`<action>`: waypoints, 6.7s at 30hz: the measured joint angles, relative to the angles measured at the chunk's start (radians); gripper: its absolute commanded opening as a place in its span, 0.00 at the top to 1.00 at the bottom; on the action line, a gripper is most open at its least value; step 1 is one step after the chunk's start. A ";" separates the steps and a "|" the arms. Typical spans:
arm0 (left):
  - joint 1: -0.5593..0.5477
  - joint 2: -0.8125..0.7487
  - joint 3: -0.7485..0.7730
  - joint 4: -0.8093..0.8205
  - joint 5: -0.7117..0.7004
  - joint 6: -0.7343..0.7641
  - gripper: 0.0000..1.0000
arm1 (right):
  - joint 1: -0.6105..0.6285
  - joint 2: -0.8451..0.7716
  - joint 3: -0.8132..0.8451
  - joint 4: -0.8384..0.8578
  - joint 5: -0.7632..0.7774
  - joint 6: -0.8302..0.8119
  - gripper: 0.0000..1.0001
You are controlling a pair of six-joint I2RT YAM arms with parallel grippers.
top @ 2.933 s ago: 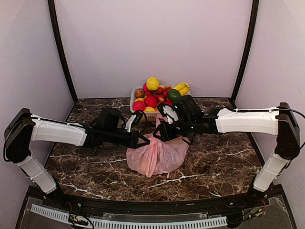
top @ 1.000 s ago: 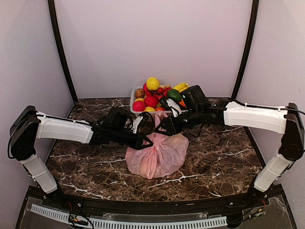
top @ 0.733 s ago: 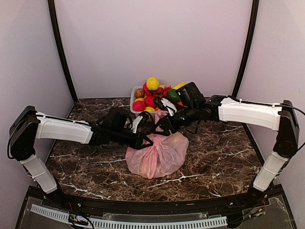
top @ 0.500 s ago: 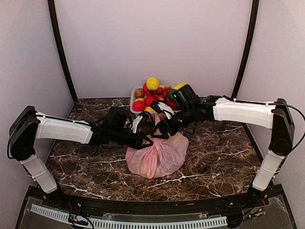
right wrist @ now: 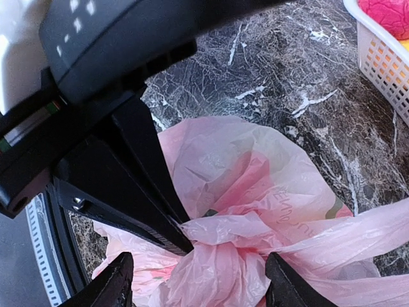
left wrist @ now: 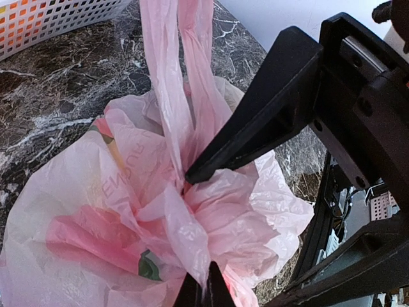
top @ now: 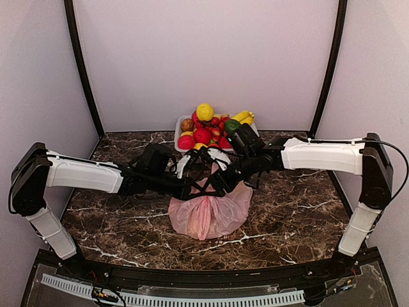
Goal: Untie the knot of the plastic bag and take out the fruit
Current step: Untie the bag handles from the takeout bag.
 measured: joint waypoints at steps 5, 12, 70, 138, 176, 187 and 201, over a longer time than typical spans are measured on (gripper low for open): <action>0.000 -0.001 -0.006 -0.001 0.000 -0.002 0.99 | 0.019 -0.005 -0.040 0.037 0.042 0.024 0.44; -0.005 -0.002 -0.006 0.000 0.000 -0.008 0.99 | 0.024 -0.028 -0.068 0.071 0.095 0.047 0.70; 0.057 -0.128 -0.089 0.031 -0.091 -0.038 0.99 | -0.037 -0.253 -0.291 0.232 0.309 0.257 1.00; -0.141 0.087 0.366 -0.428 -0.439 0.366 0.99 | -0.074 -0.256 -0.318 0.283 0.233 0.266 1.00; -0.054 -0.119 0.086 -0.218 -0.216 0.273 0.99 | -0.114 -0.291 -0.248 0.218 0.143 0.226 0.41; -0.054 -0.120 0.086 -0.212 -0.205 0.274 0.99 | -0.118 -0.122 -0.080 0.139 -0.028 0.107 0.45; -0.051 -0.120 0.086 -0.211 -0.204 0.276 0.99 | -0.119 -0.071 -0.065 0.100 -0.076 0.076 0.80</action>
